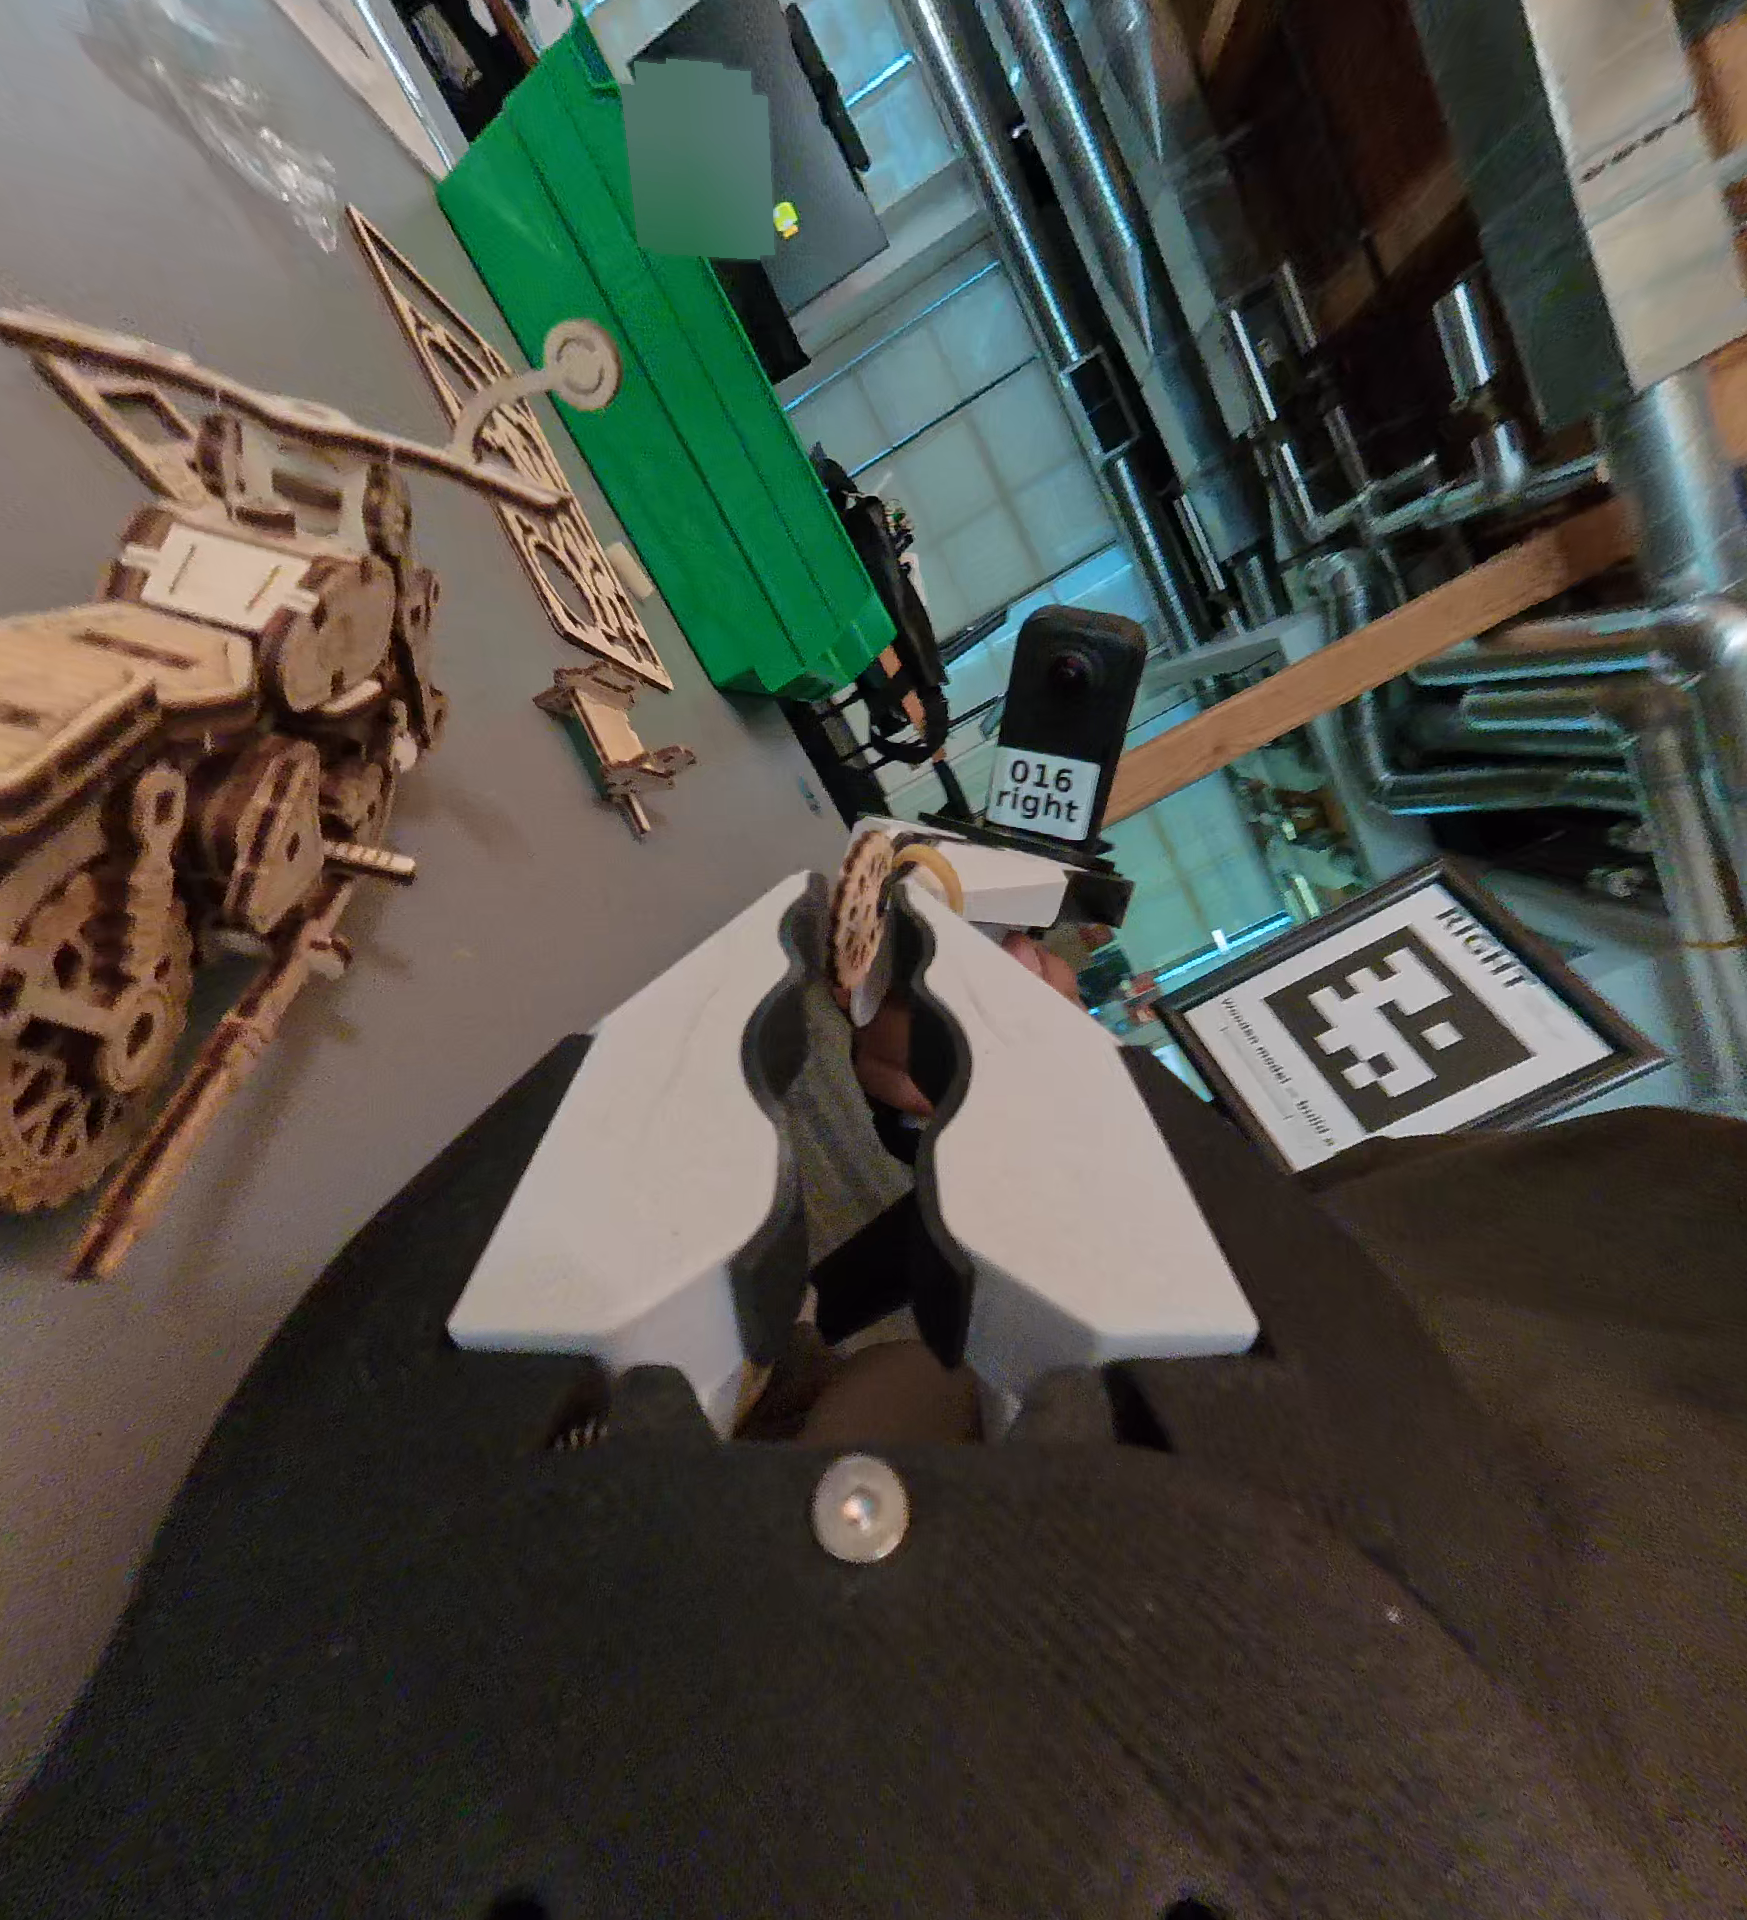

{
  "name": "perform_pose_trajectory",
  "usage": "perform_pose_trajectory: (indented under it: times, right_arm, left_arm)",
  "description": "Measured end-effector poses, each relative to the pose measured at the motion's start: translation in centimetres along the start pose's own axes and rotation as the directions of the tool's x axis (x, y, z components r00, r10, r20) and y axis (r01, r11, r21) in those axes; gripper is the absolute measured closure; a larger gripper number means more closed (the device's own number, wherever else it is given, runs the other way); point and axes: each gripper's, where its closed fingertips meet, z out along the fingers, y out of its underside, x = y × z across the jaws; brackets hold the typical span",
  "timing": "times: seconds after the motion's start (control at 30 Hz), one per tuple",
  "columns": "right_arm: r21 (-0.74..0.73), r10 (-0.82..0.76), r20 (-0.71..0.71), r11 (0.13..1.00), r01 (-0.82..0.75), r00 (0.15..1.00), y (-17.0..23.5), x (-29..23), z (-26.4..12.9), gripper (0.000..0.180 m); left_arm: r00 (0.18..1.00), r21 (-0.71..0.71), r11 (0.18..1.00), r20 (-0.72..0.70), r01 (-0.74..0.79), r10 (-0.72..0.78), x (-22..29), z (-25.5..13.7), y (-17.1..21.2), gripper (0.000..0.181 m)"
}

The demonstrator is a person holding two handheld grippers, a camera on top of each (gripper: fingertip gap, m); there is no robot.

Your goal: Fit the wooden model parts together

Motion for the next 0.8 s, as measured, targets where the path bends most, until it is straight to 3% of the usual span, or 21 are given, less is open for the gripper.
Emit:
perform_pose_trajectory:
  times: [0.03,0.17,0.33,0.47,0.8]
  right_arm:
    - [-0.002,-0.023,-0.025,1.000,0.023,0.999,0.0,0.2,0.0,0.177]
    - [-0.023,-0.090,-0.067,0.996,0.089,0.994,0.1,0.2,0.0,0.176]
    - [-0.043,-0.150,-0.110,0.988,0.146,0.983,0.2,0.5,-0.1,0.177]
    - [-0.043,-0.177,-0.083,0.984,0.173,0.981,0.2,-0.2,0.0,0.176]
    - [-0.011,-0.162,-0.080,0.987,0.162,0.983,-0.3,-0.2,-0.1,0.172]
  left_arm:
    - [0.999,-0.007,1.000,0.016,-0.030,0.030,0.0,0.0,0.0,0.166]
    - [0.983,-0.083,0.984,0.073,-0.160,0.166,-0.2,0.4,0.8,0.162]
    - [0.980,-0.092,0.979,0.071,-0.180,0.186,0.0,0.4,0.9,0.153]
    - [0.974,-0.115,0.974,0.087,-0.197,0.207,-0.5,0.2,1.0,0.173]
    - [0.999,-0.061,0.998,-0.048,0.004,-0.007,0.7,-0.1,0.7,0.181]
